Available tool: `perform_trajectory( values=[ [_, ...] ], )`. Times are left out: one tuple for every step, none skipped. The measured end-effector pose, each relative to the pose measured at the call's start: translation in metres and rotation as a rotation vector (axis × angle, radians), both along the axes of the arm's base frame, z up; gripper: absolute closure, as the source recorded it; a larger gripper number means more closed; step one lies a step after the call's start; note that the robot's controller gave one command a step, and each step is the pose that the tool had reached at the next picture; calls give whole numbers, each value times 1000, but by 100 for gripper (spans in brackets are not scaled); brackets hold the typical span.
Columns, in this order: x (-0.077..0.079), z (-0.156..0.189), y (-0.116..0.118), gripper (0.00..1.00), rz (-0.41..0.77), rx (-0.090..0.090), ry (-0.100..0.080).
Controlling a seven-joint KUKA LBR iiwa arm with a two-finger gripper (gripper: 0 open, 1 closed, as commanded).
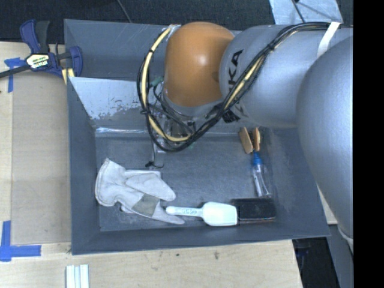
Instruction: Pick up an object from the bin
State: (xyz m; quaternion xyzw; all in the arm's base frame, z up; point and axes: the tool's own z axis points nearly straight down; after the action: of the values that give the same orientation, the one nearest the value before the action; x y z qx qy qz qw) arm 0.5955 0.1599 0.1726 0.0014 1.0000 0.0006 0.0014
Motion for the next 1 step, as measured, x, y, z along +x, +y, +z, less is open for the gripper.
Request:
perform_trajectory(
  values=[
    [0, 0, 0, 0, 0, 0, 0]
  ],
)
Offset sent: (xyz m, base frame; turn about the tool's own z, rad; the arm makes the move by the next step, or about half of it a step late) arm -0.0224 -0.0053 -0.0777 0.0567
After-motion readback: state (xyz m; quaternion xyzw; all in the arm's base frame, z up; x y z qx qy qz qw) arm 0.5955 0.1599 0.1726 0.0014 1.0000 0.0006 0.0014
